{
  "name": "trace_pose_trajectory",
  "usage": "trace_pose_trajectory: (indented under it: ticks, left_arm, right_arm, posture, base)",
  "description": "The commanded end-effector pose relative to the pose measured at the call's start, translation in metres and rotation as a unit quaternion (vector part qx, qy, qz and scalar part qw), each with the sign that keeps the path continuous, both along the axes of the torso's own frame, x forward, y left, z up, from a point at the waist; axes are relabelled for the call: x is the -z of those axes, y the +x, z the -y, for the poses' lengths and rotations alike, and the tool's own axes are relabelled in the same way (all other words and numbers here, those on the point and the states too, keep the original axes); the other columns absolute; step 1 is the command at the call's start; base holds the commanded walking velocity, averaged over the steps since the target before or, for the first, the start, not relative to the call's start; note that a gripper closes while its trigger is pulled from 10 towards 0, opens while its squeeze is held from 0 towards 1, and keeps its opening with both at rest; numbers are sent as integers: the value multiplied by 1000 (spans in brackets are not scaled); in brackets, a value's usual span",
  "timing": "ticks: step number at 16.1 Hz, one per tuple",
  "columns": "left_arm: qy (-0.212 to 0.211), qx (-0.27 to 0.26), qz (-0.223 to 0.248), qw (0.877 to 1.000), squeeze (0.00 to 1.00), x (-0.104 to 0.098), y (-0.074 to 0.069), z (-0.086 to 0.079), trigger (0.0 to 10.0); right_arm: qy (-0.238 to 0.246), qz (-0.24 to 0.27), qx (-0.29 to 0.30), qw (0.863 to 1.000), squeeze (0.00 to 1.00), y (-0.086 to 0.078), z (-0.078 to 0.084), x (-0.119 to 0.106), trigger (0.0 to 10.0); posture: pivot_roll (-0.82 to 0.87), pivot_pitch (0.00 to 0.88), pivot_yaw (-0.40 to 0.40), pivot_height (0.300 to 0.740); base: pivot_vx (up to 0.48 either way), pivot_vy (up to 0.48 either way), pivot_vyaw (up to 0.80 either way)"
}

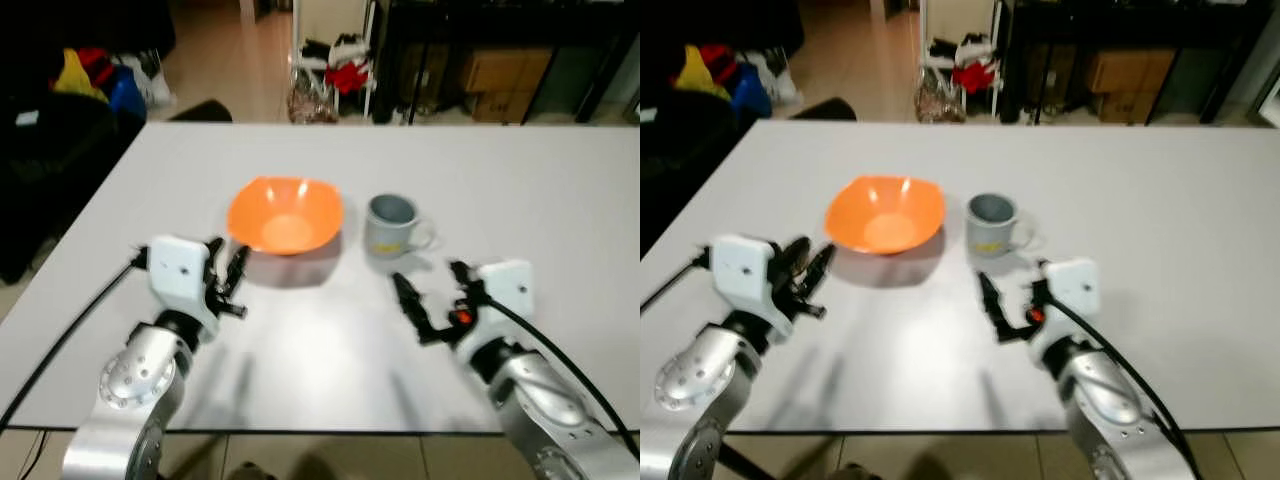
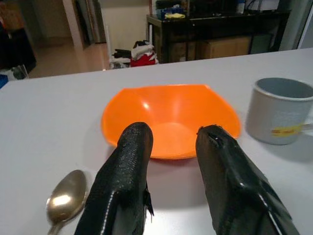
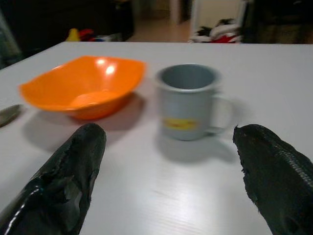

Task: Setting the table

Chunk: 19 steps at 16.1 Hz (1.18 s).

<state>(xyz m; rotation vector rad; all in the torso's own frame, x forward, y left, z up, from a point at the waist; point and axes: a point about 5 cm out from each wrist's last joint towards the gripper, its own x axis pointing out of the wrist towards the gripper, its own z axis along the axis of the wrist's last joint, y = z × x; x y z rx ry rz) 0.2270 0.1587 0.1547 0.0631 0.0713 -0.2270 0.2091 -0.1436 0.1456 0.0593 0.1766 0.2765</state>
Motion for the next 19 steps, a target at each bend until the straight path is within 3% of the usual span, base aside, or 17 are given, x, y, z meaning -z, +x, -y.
trace_pose_trajectory:
  ticks: [1, 5, 14, 17, 19]
  left_arm:
    - [10, -11, 1, 1000, 0, 0, -1, -6, 10000]
    - [8, -1, -5, 1000, 0, 4, -2, -1, 10000]
    - [15, 3, -8, 1000, 0, 9, -2, -3, 10000]
    - [27, 17, -6, 999, 0, 10, -2, 1, 10000]
    - [19, 7, -3, 1000, 0, 10, -1, -2, 10000]
  right_arm:
    - [4, 11, 2, 1000, 0, 1, -1, -3, 10000]
    - [2, 6, 6, 1000, 0, -5, 0, 1, 10000]
    - [7, 17, -6, 1000, 0, 5, -5, 3, 10000]
    - [-30, 39, 8, 999, 0, 5, -2, 2, 10000]
    - [-21, 36, -12, 999, 0, 8, -6, 4, 10000]
  posture:
    - [148, 0, 28, 727]
    - [143, 0, 36, 727]
    - [147, 0, 29, 727]
    - [151, 0, 32, 727]
    - [155, 0, 18, 727]
  base:
    - [0, -480, 0]
    - [0, -480, 0]
    - [0, -480, 0]
    - [0, -480, 0]
    - [0, -236, 0]
